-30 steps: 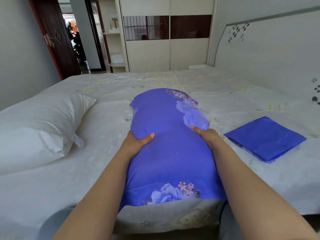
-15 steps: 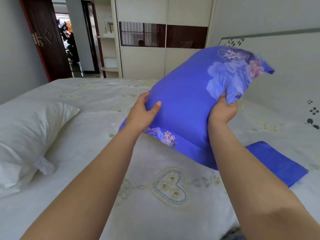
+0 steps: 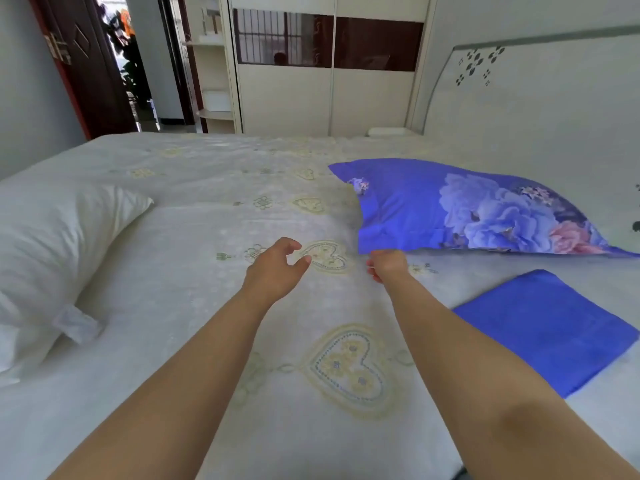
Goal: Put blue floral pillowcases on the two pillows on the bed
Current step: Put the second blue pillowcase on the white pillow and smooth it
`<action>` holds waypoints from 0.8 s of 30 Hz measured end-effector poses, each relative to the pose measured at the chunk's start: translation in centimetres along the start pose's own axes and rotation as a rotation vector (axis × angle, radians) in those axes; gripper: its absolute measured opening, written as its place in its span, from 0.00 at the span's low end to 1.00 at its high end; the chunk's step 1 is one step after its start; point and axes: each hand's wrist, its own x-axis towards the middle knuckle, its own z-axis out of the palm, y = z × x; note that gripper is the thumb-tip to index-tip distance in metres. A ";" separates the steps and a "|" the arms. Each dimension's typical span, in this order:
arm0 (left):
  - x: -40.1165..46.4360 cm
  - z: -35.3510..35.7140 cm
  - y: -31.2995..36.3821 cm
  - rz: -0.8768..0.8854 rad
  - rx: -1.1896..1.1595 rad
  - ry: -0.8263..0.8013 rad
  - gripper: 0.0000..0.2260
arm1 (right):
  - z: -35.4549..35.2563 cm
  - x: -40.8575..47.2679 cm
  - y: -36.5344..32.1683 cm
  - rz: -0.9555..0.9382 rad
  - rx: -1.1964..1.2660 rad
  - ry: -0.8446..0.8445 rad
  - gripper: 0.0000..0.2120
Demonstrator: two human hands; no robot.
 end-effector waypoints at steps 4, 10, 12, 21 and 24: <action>0.6 -1.5 -1.2 -0.074 0.271 -0.055 0.23 | 4.6 -3.8 -2.5 -0.109 -0.040 -0.172 0.04; -0.7 -6.7 -9.8 -0.290 0.633 0.050 0.26 | 15.5 -10.2 -0.3 -0.163 -0.364 -0.589 0.15; -1.8 -9.0 -12.8 -0.290 0.845 0.121 0.26 | 19.0 -11.6 1.1 -0.257 -0.501 -0.659 0.20; -5.9 -20.1 -19.9 -0.591 1.239 0.187 0.34 | 23.1 -14.2 4.9 -0.512 -0.840 -0.431 0.17; -5.7 -21.0 -19.5 -0.652 0.969 0.235 0.27 | 22.7 -14.5 5.3 -0.538 -0.834 -0.411 0.19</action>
